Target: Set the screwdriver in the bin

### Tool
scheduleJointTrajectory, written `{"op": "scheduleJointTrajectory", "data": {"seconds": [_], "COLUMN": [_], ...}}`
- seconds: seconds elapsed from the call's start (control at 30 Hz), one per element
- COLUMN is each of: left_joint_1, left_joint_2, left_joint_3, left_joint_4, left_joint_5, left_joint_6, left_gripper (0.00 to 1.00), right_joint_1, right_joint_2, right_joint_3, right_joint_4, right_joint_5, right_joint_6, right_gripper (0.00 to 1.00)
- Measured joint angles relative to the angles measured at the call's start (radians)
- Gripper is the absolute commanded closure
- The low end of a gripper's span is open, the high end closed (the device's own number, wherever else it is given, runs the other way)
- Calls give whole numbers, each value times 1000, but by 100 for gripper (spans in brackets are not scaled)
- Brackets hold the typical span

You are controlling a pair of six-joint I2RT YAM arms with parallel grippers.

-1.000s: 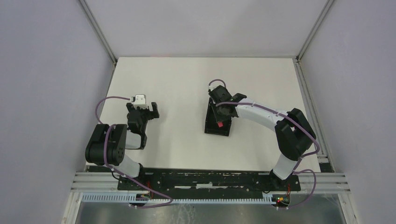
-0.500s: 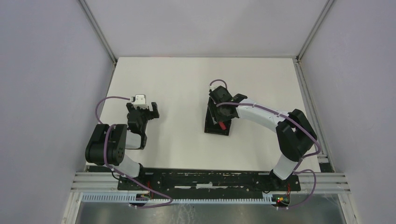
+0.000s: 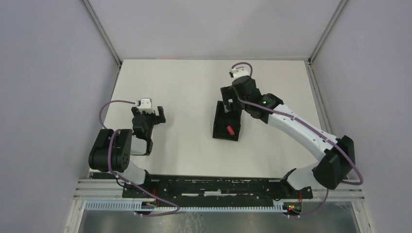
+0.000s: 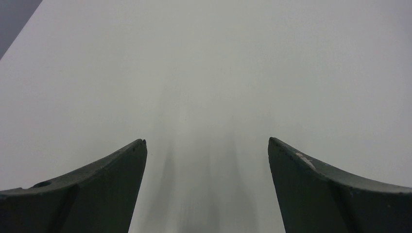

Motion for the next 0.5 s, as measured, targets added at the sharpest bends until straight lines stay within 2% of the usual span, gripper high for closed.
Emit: {"op": "scheduleJointTrajectory", "data": {"seconds": [0.13, 0.3, 0.5], "left_joint_1": [0, 0, 0], "left_joint_2": [0, 0, 0], "left_joint_3": [0, 0, 0], "left_joint_4": [0, 0, 0], "left_joint_5": [0, 0, 0], "left_joint_6": [0, 0, 0], "left_gripper": [0, 0, 0], "right_joint_1": [-49, -147, -290], "right_joint_2": [-187, -463, -564], "right_joint_3": [-132, -482, -828], "right_joint_4": [133, 380, 600], "right_joint_5": [109, 229, 304], "right_joint_6": [-72, -165, -218], "right_gripper": [2, 2, 2]}}
